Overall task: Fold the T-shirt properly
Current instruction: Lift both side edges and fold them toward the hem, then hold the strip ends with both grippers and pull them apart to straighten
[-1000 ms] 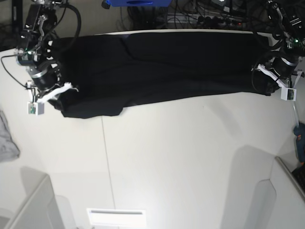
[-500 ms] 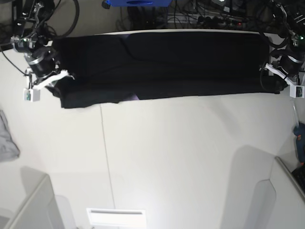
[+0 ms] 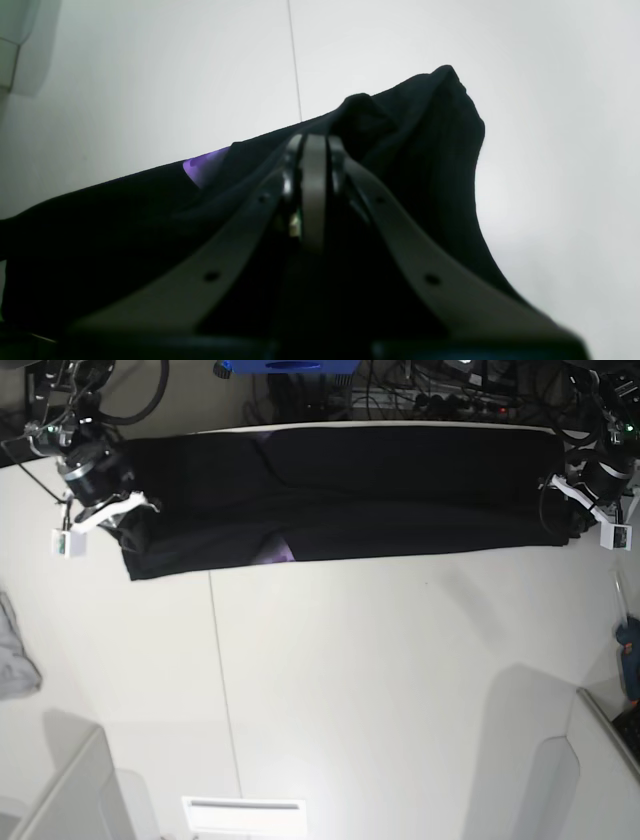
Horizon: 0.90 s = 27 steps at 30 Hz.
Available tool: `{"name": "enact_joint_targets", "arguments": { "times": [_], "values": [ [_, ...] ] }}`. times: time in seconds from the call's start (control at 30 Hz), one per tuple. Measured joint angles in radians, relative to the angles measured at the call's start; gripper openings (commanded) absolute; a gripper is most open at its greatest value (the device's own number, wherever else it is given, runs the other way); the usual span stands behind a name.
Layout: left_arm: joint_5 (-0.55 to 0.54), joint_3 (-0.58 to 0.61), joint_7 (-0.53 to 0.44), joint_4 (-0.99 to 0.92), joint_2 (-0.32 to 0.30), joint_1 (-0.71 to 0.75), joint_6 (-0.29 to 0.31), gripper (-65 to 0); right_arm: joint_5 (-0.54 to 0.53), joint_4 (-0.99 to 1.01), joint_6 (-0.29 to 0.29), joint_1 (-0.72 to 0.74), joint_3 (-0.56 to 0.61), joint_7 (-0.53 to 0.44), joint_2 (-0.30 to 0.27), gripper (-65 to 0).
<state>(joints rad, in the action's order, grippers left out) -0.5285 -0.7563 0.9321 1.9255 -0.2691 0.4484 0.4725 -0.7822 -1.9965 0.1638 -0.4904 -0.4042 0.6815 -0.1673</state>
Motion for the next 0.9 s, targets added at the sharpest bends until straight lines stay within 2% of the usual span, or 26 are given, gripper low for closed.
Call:
{"name": "enact_joint_targets", "arguments": {
  "times": [0.33,0.43,0.5,0.6,0.9],
  "values": [
    [0.000,-0.002,-0.001,0.008,-0.002,0.023,0.000,-65.0,-0.003,-0.008,0.000,-0.026,0.000,0.001,0.002,-65.0],
    [0.000,-0.002,-0.001,0.008,-0.002,0.024,0.000,-65.0,-0.122,-0.008,0.000,-0.028,-0.043,0.019,0.008,-65.0],
    [0.000,-0.002,-0.001,0.008,-0.002,0.023,0.000,-65.0,-0.143,-0.012,0.001,-0.046,-0.090,0.009,0.004,-65.0],
    [-0.002,-0.002,-0.008,0.009,-0.002,0.037,0.000,-65.0,-0.143,-0.012,-0.003,-0.090,-0.123,0.008,-0.003,-65.0],
    [-0.003,-0.002,-0.008,0.009,0.000,0.072,0.000,-65.0,-0.151,-0.012,-0.003,-0.174,-0.117,0.010,0.005,-65.0]
  ]
}}
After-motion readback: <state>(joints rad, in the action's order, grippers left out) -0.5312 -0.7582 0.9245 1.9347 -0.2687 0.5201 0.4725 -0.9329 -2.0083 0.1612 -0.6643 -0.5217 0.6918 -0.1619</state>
